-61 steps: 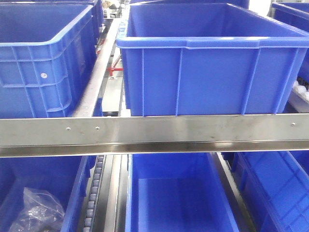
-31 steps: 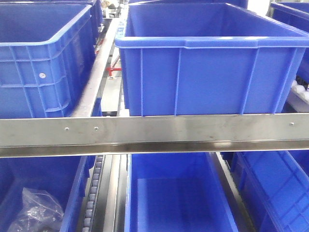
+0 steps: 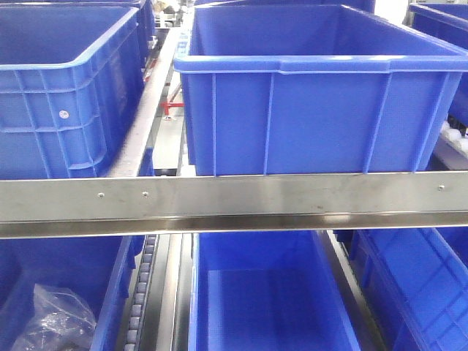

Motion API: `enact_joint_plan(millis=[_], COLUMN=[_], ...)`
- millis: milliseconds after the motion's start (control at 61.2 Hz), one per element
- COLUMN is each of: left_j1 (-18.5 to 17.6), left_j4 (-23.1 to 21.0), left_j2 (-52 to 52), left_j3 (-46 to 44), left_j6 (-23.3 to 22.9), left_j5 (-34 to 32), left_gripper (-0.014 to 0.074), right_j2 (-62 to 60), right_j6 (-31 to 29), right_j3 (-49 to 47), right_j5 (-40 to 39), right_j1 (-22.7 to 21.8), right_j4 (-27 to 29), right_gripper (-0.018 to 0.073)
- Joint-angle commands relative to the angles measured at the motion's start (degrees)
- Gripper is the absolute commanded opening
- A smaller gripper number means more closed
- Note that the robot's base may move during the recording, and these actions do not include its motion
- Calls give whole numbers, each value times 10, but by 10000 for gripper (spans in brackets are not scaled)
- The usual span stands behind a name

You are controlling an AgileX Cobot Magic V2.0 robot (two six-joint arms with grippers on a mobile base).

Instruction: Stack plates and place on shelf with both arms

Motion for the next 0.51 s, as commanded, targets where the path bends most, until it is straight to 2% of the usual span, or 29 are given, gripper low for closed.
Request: enact_joint_plan(millis=[0,490], left_j1=[1,1], left_j4=[6,5], left_j2=[-11,-11], left_j3=[13,13], left_j6=[-8,-8], left_j5=[-53,-51], left_gripper=[86,86], right_j2=[-12,-12], right_j6=[-5,-5], right_j3=[-9,-9], right_j5=[-47,-47], right_j1=[-3,-3], right_j4=[1,1], right_gripper=[56,56])
